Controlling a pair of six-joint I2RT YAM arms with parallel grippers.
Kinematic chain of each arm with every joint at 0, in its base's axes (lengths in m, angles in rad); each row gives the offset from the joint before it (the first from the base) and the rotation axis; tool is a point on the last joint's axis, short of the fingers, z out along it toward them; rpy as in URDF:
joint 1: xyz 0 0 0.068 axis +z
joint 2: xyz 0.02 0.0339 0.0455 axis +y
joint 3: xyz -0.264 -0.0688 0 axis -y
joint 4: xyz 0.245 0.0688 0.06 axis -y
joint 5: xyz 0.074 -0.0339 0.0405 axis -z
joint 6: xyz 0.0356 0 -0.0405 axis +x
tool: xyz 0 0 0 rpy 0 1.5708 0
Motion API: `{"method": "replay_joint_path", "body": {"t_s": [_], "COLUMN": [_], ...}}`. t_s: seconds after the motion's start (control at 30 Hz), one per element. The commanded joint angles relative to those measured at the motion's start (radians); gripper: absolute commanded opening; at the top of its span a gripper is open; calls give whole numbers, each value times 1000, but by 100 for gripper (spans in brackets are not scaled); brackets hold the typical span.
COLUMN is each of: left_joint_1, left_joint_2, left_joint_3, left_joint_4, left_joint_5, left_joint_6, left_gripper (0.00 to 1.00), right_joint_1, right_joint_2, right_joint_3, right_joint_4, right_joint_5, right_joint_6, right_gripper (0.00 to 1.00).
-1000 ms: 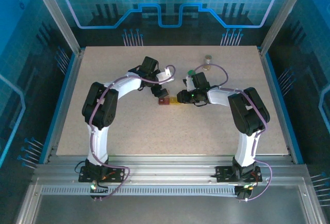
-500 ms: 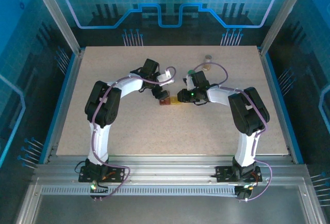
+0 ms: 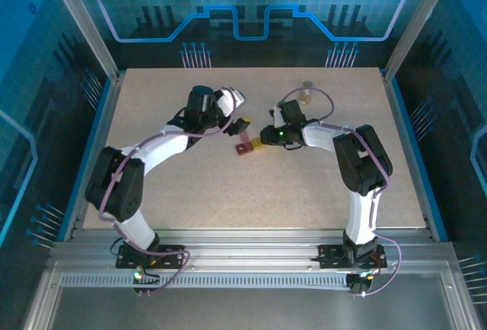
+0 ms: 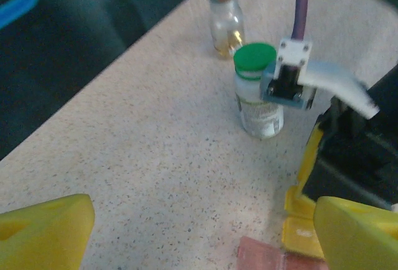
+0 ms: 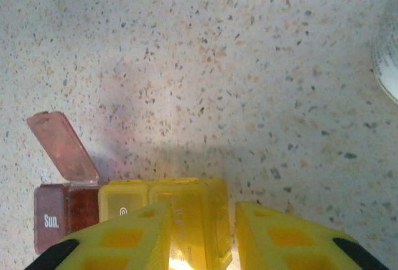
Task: Sort the pills into containers
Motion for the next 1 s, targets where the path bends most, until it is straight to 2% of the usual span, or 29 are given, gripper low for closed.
{"method": "replay_joint_path", "body": {"t_s": [0.0,0.13,0.37,0.57,0.63,0.77,0.87,0.97], "left_joint_1": [4,-1,-9,2,20,91,106,106], "left_joint_2": [-114,-268,-498,-606,-629,-678,-682,-672], "left_joint_3": [-122,-245,-283,-270,-287,-383,-410,-428], "left_joint_4": [180,241,75,-109,-117,-50,-46,-51], "left_joint_5": [-66,-130,-254,-240,-232,-226,-217,-215], "left_joint_6": [-196,-302,-504,-628,-680,-879,-883,-879], "left_gripper": [92,95,99,99,99,99,99,99], "right_joint_1": [17,28,38,49,49,48,45,27], "right_joint_2": [21,-16,-157,-281,-299,-297,-257,-184], "right_joint_3": [33,39,35,47,72,134,184,263], "right_joint_4": [-15,-24,-109,-235,-275,-348,-373,-397], "right_joint_5": [21,29,77,225,283,380,464,502], "right_joint_6": [26,30,-12,-136,-198,-313,-387,-443], "right_gripper": [36,43,47,49,51,58,66,67]}}
